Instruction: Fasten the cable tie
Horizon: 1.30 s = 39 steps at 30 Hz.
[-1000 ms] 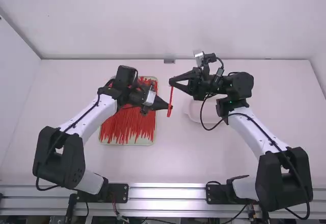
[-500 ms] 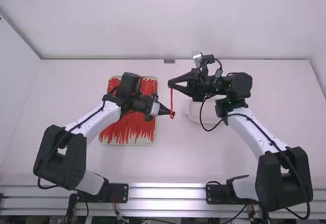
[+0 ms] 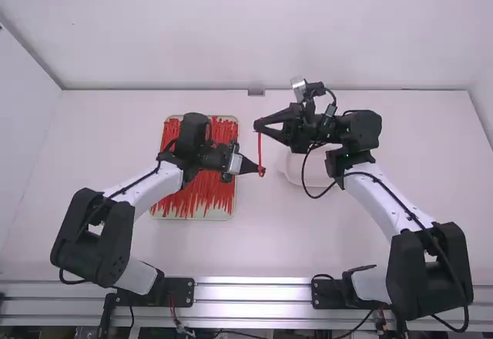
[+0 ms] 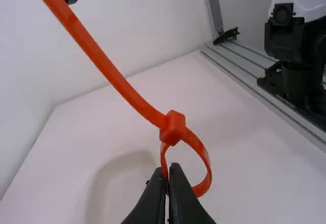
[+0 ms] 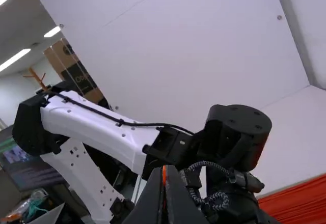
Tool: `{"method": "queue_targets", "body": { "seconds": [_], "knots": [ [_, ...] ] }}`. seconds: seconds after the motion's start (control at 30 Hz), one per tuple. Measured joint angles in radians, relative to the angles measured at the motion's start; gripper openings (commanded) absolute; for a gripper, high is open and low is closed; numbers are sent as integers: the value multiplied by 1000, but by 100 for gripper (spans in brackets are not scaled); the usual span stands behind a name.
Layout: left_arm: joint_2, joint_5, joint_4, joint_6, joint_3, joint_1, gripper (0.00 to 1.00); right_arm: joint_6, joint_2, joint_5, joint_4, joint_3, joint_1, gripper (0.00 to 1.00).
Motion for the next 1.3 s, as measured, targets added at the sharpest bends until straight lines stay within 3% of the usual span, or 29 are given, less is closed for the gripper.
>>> {"method": "queue_targets", "body": {
  "seconds": [0.03,0.07,0.13,0.33,0.37,0.53,0.73,0.87,1.03,1.3],
  "knots": [
    [0,0,7,-8,-1,0,2,0,0,1,0,0,-2,1],
    [0,0,25,-23,-2,0,2,0,0,4,0,0,-6,9],
    [2,-16,66,-63,-9,0,2,5,0,34,15,2,-17,34],
    [13,-35,179,-175,-31,-1,2,-6,-4,45,18,4,-33,63],
    [12,-38,208,-206,-32,-1,2,-8,-4,37,17,4,-42,99],
    [13,-49,309,-327,-32,-1,2,-31,-4,-6,-75,4,-122,98],
    [13,-72,414,-492,-32,-2,2,-164,-4,-59,-369,6,-240,98],
    [13,-105,445,-580,-32,-3,2,-290,-4,-84,-537,7,-269,98],
    [13,-132,454,-665,-32,-3,2,-436,-4,-122,-652,7,-251,98],
    [13,-135,459,-724,-24,-4,2,-562,-4,-142,-659,7,-115,98]
  ]
}}
